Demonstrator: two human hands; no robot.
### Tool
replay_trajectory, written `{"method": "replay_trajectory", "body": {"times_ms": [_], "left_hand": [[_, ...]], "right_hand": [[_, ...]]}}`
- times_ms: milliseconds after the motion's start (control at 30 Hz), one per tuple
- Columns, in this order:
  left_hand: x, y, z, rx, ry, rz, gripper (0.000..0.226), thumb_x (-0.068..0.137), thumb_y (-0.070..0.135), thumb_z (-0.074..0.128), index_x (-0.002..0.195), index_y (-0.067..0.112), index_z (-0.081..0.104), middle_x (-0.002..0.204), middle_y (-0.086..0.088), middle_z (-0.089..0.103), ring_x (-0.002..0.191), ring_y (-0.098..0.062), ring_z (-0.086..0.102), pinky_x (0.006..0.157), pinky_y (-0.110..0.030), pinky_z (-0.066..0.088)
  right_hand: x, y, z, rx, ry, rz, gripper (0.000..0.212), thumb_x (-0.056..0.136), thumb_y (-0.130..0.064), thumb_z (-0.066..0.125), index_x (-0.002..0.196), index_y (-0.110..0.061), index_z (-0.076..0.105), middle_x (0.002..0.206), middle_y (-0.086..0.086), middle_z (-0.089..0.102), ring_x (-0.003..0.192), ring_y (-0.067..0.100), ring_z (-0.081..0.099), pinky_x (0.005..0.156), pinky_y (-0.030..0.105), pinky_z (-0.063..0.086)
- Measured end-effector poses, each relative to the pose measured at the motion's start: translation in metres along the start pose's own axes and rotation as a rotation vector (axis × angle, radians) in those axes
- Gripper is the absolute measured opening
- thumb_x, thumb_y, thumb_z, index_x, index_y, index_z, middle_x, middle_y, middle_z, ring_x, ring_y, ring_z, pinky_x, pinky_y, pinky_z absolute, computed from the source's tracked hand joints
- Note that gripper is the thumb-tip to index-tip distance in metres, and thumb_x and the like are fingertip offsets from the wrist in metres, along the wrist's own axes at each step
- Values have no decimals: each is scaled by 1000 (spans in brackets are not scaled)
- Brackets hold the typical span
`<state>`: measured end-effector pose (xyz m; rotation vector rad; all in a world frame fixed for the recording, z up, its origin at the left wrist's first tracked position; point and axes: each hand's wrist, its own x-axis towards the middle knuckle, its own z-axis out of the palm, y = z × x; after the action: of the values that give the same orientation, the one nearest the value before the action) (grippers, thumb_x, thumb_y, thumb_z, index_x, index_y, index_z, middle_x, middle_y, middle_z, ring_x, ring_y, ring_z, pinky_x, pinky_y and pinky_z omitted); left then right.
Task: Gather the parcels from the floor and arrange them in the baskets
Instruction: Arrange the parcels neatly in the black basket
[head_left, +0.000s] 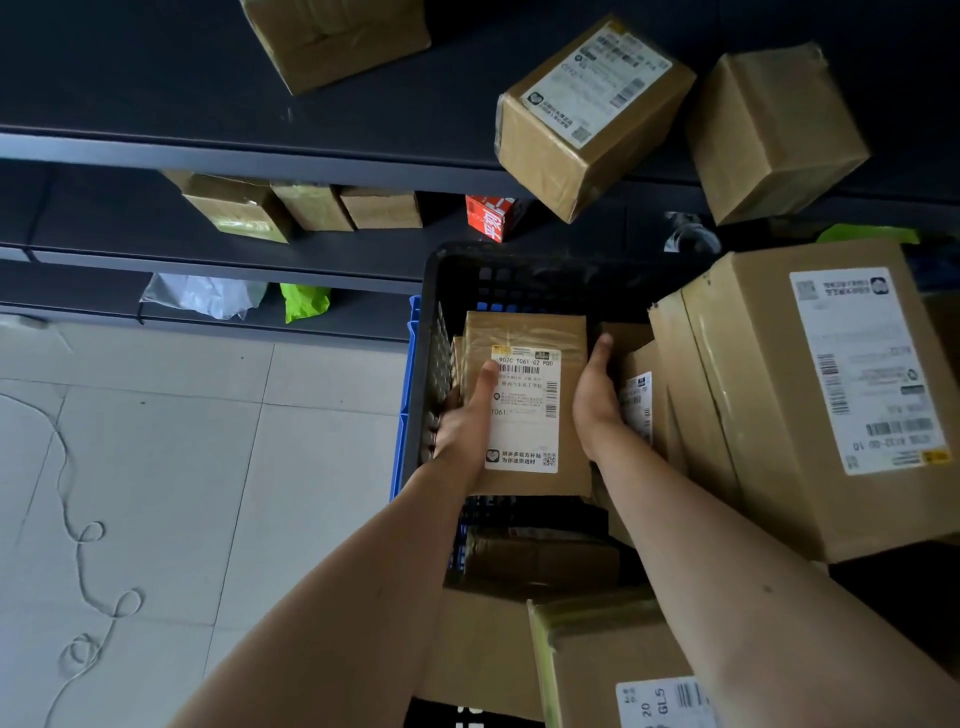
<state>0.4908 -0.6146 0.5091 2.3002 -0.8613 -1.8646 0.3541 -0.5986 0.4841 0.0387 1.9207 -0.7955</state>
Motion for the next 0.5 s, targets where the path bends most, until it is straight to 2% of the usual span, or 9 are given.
{"method": "replay_trajectory", "body": {"times_ms": [67, 167, 300, 400, 500], "left_hand": [[0, -1, 1, -8, 1, -1, 130, 32, 105, 40, 126, 16, 57, 102, -5, 67, 93, -24, 65, 94, -41, 50], [3, -4, 2, 14, 24, -2, 133, 27, 105, 37, 122, 15, 59, 102, -6, 68, 94, -26, 65, 95, -42, 50], [3, -3, 3, 44, 37, 26, 125, 28, 103, 34, 112, 16, 64, 97, -6, 70, 90, -25, 67, 93, -40, 52], [8, -4, 4, 36, 38, 47, 124, 27, 105, 35, 110, 18, 65, 96, -6, 72, 88, -25, 69, 92, -40, 52], [9, -7, 4, 36, 40, 58, 126, 26, 106, 34, 111, 18, 64, 96, -6, 71, 89, -26, 68, 92, -40, 52]], "right_hand": [[2, 2, -1, -30, 4, -23, 84, 92, -75, 11, 127, -17, 60, 127, 8, 62, 120, 30, 53, 103, 40, 32], [3, 2, -2, -48, 4, -38, 81, 95, -71, 9, 123, -15, 61, 107, 6, 61, 105, 26, 54, 89, 35, 29], [6, 4, -3, -55, 6, -49, 70, 97, -68, 9, 105, -19, 58, 92, 3, 56, 87, 22, 48, 85, 34, 32], [16, 6, -1, -31, 2, -66, 72, 97, -69, 9, 105, -19, 60, 96, 3, 58, 88, 23, 51, 85, 34, 33], [20, 10, 1, -24, -1, -50, 79, 96, -70, 11, 122, -15, 61, 113, 7, 63, 108, 28, 56, 94, 38, 35]]}}
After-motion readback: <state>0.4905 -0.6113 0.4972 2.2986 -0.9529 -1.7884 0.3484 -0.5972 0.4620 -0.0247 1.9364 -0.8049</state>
